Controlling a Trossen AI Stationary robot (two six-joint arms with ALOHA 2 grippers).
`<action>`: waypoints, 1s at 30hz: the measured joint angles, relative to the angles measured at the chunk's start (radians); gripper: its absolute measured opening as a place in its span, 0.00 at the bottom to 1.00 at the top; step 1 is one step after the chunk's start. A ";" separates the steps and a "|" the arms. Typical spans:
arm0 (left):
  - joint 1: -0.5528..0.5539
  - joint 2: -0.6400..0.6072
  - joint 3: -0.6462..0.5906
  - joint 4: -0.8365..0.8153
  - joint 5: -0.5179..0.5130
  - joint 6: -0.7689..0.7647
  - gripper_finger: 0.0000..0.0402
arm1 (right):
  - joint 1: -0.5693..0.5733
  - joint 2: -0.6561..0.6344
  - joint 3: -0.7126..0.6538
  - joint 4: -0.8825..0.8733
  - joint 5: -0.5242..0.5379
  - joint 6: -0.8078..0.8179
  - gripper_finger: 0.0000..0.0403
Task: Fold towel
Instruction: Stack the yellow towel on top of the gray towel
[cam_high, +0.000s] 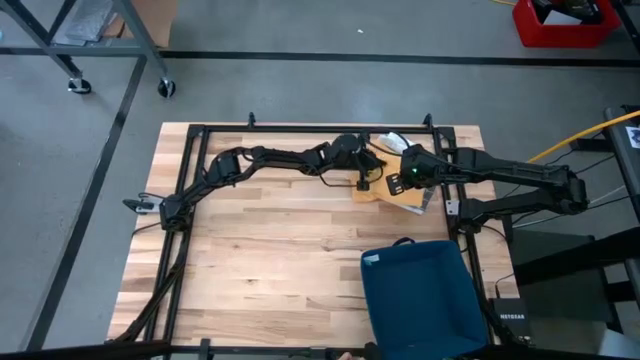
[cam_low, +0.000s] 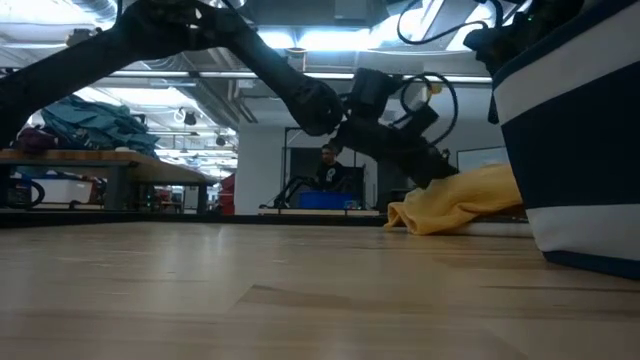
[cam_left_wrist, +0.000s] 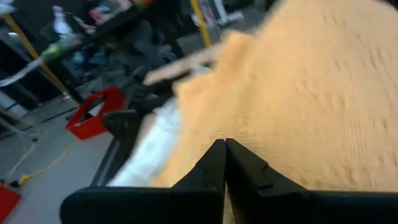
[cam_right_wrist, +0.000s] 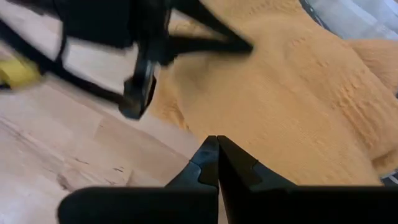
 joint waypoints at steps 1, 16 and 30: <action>-0.005 0.002 -0.001 -0.016 0.003 0.015 0.00 | 0.000 0.000 0.000 0.001 -0.002 0.000 0.01; -0.066 0.002 -0.001 -0.283 0.051 0.235 0.00 | 0.000 0.000 0.000 0.053 -0.121 0.000 0.01; -0.054 0.001 -0.003 -0.115 0.029 0.056 0.00 | 0.000 0.000 0.000 0.072 -0.125 0.005 0.01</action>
